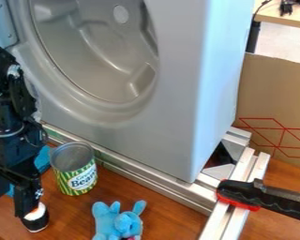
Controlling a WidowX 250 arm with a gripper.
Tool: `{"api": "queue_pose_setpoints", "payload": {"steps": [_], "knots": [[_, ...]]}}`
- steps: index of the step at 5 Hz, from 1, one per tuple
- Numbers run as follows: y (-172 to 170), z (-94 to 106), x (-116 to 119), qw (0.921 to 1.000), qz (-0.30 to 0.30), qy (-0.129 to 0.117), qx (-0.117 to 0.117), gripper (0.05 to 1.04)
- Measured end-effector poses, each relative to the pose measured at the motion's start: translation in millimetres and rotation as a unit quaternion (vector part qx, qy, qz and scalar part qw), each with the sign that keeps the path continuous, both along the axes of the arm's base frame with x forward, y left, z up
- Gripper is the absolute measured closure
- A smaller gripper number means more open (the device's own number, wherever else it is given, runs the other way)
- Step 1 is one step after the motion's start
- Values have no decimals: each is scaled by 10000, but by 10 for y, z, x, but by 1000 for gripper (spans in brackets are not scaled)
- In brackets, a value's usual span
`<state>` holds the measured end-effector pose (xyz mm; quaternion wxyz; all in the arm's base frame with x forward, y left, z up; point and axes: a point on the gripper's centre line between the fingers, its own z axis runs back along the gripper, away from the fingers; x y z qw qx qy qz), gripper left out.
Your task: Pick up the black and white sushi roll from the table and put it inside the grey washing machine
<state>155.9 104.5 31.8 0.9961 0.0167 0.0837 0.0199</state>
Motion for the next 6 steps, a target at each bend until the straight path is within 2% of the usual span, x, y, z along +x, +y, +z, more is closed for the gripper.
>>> {"api": "queue_pose_setpoints", "payload": {"steps": [1,3,5,6], "knots": [[-13,-30,-17,10000,-2,53,-30,84],[-37,-233,146,9966,-406,-712,22,84],[-59,-414,220,9978,-416,-511,-76,84],[-31,-479,266,9989,-284,-370,25,101]]}}
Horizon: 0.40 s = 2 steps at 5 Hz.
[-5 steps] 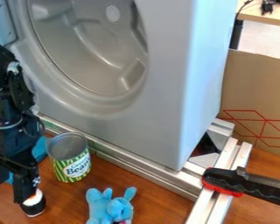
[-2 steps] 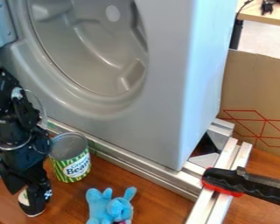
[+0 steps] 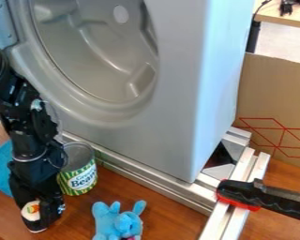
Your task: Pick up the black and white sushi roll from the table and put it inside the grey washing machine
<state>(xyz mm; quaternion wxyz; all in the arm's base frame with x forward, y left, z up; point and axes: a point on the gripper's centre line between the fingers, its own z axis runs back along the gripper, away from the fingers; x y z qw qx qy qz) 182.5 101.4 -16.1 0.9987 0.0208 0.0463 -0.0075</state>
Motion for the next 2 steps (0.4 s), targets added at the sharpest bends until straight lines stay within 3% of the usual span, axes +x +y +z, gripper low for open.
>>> {"api": "queue_pose_setpoints", "payload": {"steps": [1,2], "knots": [[19,-57,-15,9998,111,174,83,218],[-11,-44,-25,9997,56,205,88,411]]}}
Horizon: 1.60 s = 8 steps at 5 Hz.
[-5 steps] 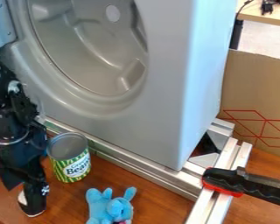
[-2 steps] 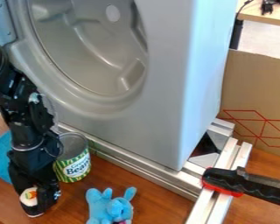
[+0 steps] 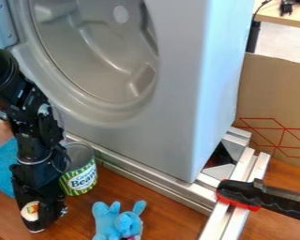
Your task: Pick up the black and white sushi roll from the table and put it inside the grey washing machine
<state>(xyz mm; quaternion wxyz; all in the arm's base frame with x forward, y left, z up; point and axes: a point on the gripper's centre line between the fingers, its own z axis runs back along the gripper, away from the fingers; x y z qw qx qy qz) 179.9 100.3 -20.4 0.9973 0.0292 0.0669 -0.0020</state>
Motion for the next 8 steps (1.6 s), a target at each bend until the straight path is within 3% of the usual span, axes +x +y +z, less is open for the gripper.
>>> {"api": "queue_pose_setpoints", "payload": {"steps": [2,3,5,6,7,8], "knots": [[-84,414,115,9981,-287,-488,-253,477],[-92,816,321,9923,-413,-1132,-272,477],[-85,1038,933,9777,-64,-2087,-237,478],[36,1111,1241,9702,308,-2396,-177,478],[86,1202,1571,9664,524,-2461,-527,478],[232,1330,1724,9622,768,-2557,-544,478]]}}
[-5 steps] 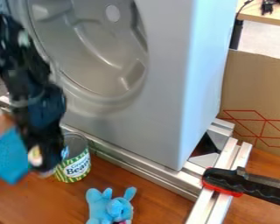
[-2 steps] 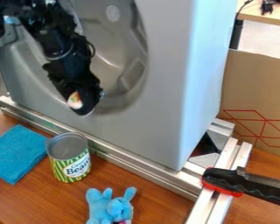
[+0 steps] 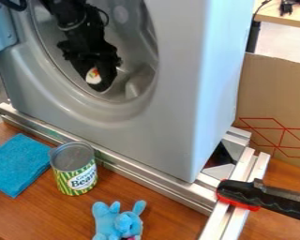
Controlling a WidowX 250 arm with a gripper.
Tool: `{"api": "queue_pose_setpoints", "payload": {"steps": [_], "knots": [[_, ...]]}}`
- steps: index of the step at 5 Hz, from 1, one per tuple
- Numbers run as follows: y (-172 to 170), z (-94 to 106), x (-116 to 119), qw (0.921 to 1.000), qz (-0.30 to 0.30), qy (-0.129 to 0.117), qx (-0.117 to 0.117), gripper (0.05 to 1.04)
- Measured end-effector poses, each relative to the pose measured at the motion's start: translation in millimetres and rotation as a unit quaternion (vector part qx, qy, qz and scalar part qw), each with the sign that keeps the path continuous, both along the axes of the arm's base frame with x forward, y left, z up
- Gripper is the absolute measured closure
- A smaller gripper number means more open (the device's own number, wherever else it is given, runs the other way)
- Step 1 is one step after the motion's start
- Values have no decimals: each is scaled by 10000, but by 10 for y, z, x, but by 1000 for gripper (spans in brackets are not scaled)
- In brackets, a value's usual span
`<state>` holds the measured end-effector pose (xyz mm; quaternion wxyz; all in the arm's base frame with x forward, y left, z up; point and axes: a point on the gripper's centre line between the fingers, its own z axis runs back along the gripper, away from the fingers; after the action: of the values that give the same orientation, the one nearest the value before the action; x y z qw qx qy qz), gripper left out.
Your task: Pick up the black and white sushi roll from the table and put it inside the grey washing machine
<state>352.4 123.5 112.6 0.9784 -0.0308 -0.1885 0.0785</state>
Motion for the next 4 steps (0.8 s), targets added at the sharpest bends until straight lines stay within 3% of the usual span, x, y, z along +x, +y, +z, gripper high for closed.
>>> {"api": "queue_pose_setpoints", "payload": {"steps": [1,3,4], "knots": [[54,-90,145,9998,127,131,-118,478],[106,-268,346,9978,142,651,-23,428],[123,-294,314,9965,320,771,33,170]]}}
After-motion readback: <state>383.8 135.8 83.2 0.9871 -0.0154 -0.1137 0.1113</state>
